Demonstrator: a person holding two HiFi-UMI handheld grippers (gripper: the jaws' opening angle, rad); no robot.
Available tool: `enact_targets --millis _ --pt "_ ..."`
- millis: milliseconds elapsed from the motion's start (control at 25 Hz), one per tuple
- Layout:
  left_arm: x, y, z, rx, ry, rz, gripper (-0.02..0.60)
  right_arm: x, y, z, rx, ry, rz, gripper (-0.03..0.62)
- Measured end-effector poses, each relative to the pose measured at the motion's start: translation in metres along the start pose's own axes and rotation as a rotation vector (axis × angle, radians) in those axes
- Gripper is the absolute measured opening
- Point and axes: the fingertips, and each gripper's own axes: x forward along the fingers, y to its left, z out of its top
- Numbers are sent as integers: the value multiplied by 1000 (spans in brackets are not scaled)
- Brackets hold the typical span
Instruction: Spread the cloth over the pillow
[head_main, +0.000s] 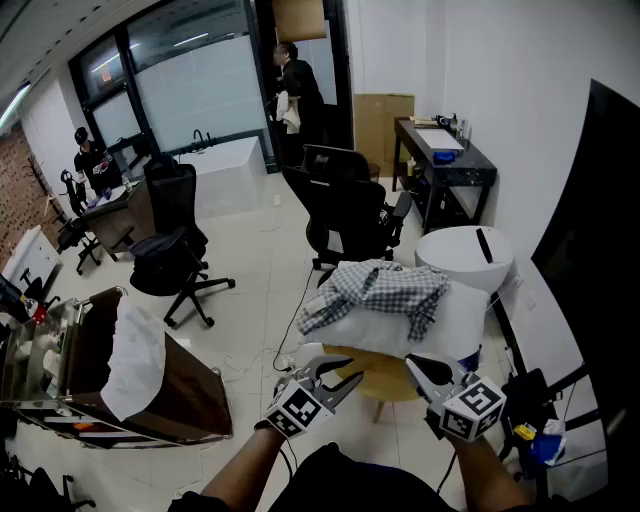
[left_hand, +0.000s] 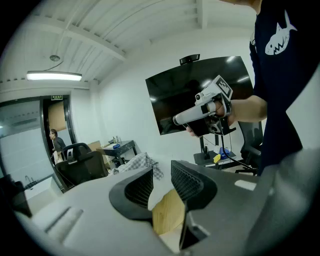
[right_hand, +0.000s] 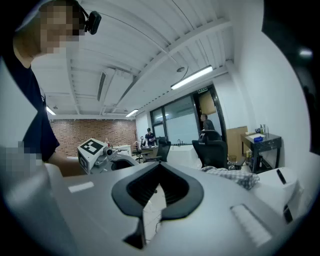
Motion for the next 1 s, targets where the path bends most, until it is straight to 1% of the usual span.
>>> enact_targets --millis 280,480,680,800,1000 --pt "5 35 -17 -16 14 3 103 35 -16 13 -21 0 2 8" --pt "5 69 -24 -19 8 8 103 72 -25 23 -42 5 7 8" --pt "5 106 -40 -19 32 19 103 109 -35 37 -61 1 7 8" --pt "8 120 -46 -27 23 7 103 126 -42 40 -65 11 2 9" --pt "8 142 -58 -11 39 -2 103 152 -48 42 -68 25 -8 11"
